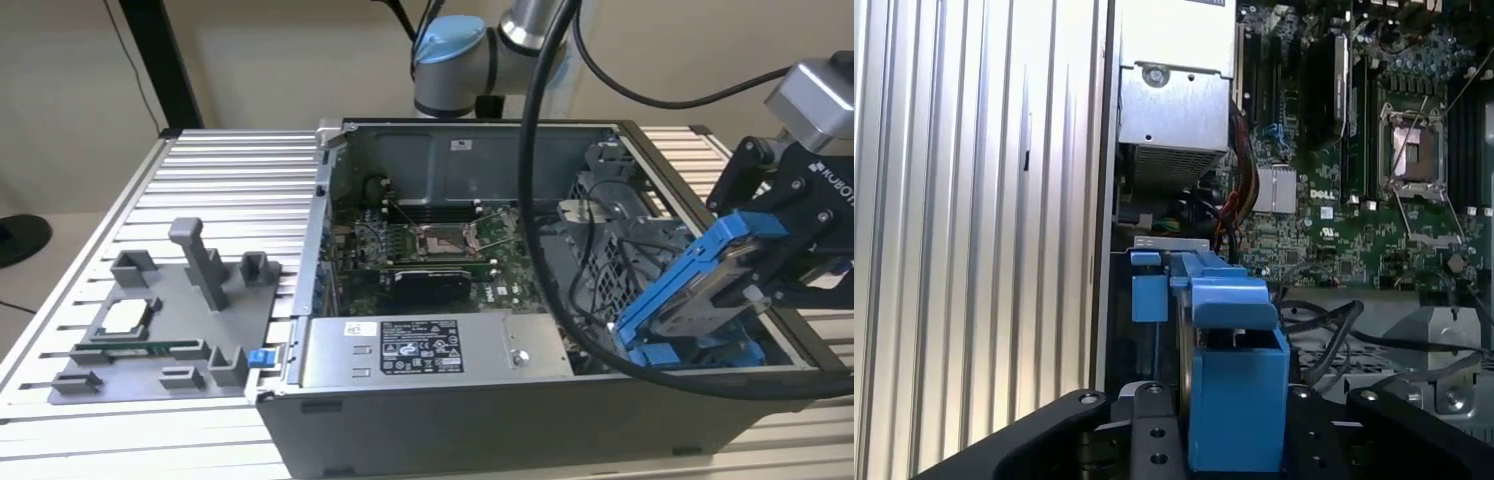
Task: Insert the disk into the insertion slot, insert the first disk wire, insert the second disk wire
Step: 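Insert the disk into the insertion slot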
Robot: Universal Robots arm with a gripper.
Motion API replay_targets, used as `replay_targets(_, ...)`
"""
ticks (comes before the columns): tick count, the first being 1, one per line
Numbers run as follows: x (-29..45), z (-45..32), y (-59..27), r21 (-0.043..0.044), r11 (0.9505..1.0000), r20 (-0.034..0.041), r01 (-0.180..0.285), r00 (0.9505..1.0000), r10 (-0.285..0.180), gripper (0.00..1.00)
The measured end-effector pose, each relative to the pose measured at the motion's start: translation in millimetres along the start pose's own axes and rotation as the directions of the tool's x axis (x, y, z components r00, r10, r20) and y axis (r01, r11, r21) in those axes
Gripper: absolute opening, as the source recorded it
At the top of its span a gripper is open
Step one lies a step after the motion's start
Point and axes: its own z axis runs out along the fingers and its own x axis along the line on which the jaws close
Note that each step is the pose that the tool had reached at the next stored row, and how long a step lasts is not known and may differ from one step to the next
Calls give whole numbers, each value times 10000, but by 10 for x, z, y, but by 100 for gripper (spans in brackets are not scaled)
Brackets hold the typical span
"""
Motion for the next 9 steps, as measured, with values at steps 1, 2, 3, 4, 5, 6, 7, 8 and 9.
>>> replay_targets(1,0,-1,1,52,10000,2,8,10000,-8,0)
replay_targets(2,-1,-1,0,123,9999,15,26,10000,-26,0)
replay_targets(3,1,2,1,190,9998,27,41,10000,-42,0)
replay_targets(4,-1,-5,1,265,9996,21,59,10000,-60,0)
replay_targets(5,-3,-12,1,352,9993,10,78,10000,-78,0)
replay_targets(6,-3,-12,3,432,9990,7,91,10000,-91,0)
replay_targets(7,-2,-9,12,510,9986,5,105,9999,-105,0)
replay_targets(8,-3,-2,27,576,9983,-3,117,9999,-117,0)
replay_targets(9,-2,14,43,615,9980,-2,125,9999,-125,0)
